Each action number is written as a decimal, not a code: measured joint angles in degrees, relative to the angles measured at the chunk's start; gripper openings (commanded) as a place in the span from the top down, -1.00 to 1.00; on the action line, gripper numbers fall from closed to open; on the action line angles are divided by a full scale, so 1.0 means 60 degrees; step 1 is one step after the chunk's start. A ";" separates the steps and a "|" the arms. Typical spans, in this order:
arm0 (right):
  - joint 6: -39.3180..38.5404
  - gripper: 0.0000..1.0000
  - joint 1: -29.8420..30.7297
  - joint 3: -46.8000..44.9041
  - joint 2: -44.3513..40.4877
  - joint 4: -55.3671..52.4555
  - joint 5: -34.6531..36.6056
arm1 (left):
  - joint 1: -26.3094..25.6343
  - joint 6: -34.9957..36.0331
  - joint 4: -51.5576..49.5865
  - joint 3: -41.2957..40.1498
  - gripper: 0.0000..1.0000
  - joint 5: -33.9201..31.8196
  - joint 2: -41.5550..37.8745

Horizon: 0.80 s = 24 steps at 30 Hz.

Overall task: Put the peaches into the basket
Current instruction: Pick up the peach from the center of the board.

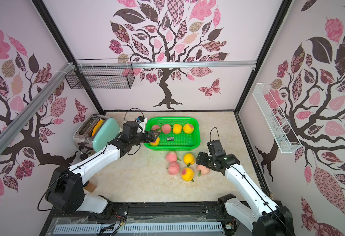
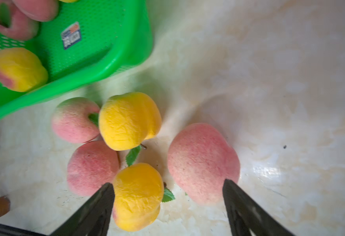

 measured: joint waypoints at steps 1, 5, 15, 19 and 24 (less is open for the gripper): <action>0.0011 -0.72 0.0000 0.0000 0.0040 -0.0149 0.0106 | 0.0000 0.0000 0.0000 0.0000 -0.54 0.0000 0.0000; 0.0073 -0.71 0.0000 0.0000 0.0029 -0.0364 0.0251 | 0.0025 0.0007 -0.0018 0.0000 -0.54 0.0000 0.0004; 0.0138 -0.71 0.0000 0.0000 0.0878 -0.0346 0.0244 | 0.0051 0.0015 -0.0113 0.0007 -0.54 0.0007 0.0007; 0.0098 -0.71 0.0000 0.0000 0.1129 -0.0324 0.0244 | 0.0069 0.0022 -0.0197 0.0018 -0.54 0.0007 0.0011; 0.0033 -0.71 0.0000 -0.0040 0.1428 -0.0153 0.0117 | 0.0098 0.0044 -0.0233 0.0018 -0.54 0.0007 0.0011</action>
